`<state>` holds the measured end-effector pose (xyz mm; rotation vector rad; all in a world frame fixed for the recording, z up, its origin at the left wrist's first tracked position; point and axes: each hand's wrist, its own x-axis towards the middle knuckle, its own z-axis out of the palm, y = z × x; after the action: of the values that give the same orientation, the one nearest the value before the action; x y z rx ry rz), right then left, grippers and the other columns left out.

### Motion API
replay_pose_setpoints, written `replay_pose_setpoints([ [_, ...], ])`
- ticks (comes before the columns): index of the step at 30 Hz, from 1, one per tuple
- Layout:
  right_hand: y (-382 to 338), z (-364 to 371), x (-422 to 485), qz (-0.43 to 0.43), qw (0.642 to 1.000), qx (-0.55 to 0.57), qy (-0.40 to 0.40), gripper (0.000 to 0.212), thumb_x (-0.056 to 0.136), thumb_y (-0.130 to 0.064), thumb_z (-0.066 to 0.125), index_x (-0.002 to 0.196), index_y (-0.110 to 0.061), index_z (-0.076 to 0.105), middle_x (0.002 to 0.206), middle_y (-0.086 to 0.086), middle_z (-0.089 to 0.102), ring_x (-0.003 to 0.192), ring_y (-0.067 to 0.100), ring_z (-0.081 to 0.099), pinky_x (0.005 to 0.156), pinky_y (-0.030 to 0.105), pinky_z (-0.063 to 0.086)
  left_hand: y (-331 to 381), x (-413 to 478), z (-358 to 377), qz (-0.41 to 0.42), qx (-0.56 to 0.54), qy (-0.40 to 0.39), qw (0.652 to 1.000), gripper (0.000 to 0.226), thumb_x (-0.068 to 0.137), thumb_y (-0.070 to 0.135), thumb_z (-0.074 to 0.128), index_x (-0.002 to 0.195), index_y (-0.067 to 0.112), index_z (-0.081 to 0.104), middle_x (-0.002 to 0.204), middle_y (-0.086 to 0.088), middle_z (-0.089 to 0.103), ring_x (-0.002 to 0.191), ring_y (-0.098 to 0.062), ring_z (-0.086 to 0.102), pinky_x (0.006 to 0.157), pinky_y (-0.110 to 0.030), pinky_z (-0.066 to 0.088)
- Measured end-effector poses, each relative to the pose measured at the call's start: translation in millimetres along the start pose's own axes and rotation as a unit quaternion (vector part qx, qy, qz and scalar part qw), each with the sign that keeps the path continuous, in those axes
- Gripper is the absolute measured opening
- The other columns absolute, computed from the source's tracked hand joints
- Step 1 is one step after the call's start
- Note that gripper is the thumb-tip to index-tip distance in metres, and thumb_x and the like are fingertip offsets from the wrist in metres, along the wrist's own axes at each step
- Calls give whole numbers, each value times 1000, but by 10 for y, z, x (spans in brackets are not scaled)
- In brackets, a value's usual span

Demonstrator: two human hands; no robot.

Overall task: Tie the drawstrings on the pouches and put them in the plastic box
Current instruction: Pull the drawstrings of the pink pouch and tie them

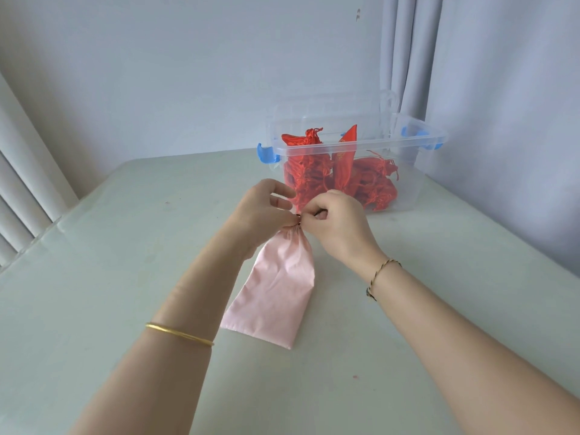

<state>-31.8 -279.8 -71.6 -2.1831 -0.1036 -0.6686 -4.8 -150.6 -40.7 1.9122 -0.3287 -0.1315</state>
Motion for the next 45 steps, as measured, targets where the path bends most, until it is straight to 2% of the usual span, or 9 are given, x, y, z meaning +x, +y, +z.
replay_pose_setpoints([
  [4,-1,-9,17,142,972,185,-22,10,79,-4,62,70,-1,67,59,-5,52,54,3,44,50,15,34,6,-8,31,64,54,63,995,29,77,-3,63,86,21,49,86,4,50,69,-13,52,65,-24,47],
  [8,2,-15,47,273,882,381,-39,22,83,0,59,63,-8,56,51,-1,37,40,7,31,41,19,22,-2,5,44,113,87,70,987,32,79,-5,57,75,24,45,83,7,53,74,-19,61,64,-21,46],
  [11,4,-33,54,300,838,451,-62,26,86,1,57,62,-10,52,57,2,32,33,4,25,37,16,21,1,1,37,123,108,58,985,30,78,-8,55,70,20,50,73,1,58,64,-12,59,55,-12,41],
  [15,19,-56,58,306,823,474,-69,26,87,0,56,63,-9,53,57,3,35,33,4,26,37,15,23,5,0,54,112,101,56,987,24,78,-6,58,71,16,59,73,-2,64,71,-17,61,70,-26,49],
  [25,13,-71,55,288,822,486,-71,27,86,0,57,60,-8,55,57,3,35,34,3,28,38,15,27,8,-30,1,79,63,24,995,9,78,4,68,81,12,68,73,-1,69,64,-7,63,66,-14,48],
  [30,11,-73,55,279,832,475,-75,21,86,-1,58,66,-6,59,52,0,39,34,3,30,39,15,28,28,-30,27,118,135,52,982,1,78,8,69,78,7,68,76,-6,70,74,-18,65,71,-28,51],
  [34,36,-111,67,250,878,402,-64,12,84,1,61,74,-5,65,62,6,53,44,7,41,40,14,31,-8,1,-9,112,143,71,981,7,82,8,63,76,10,60,67,4,60,65,-14,57,58,-15,43],
  [37,85,-166,86,232,921,312,-18,14,83,-2,64,72,-10,66,68,5,59,56,12,41,44,16,32,-40,40,-69,108,148,91,979,7,85,5,53,79,9,56,68,3,55,70,-19,51,63,-25,40],
  [45,128,-184,60,182,961,206,-10,21,85,-4,61,68,-16,63,62,-6,55,45,1,45,48,15,33,-37,50,-59,141,192,107,965,10,86,4,46,82,4,55,69,0,53,75,-27,53,71,-35,45],
])
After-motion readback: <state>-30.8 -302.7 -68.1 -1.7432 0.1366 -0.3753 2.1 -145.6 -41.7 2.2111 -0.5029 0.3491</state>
